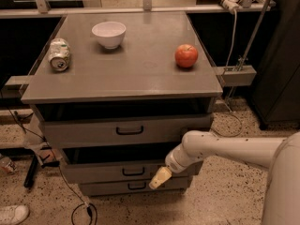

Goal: Open middle drawer

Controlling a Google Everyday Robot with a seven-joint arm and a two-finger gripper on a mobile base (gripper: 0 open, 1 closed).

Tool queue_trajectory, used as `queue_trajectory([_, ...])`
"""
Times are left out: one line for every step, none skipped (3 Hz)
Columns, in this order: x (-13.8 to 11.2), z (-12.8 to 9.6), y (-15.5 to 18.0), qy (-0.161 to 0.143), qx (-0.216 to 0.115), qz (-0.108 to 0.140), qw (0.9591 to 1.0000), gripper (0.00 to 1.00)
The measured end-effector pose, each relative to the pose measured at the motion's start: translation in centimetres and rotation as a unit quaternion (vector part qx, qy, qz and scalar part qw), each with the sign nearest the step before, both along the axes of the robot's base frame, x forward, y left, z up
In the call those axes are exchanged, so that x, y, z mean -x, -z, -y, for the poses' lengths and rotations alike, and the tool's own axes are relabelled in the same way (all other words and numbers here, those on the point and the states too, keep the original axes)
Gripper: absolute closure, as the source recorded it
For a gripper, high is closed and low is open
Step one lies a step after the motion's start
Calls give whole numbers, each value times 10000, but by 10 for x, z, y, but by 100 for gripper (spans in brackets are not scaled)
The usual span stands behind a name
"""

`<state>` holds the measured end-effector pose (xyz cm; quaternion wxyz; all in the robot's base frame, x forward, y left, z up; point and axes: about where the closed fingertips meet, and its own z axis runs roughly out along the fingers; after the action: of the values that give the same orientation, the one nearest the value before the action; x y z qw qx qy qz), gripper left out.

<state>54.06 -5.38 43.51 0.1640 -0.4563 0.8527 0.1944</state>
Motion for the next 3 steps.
queue_trajectory([19,7,5,18,89,-223,9997,0])
queue_trajectory([19,7,3,18,90,-226,9997,0])
queue_trajectory([54,20,10,73,210,-592,9980,0])
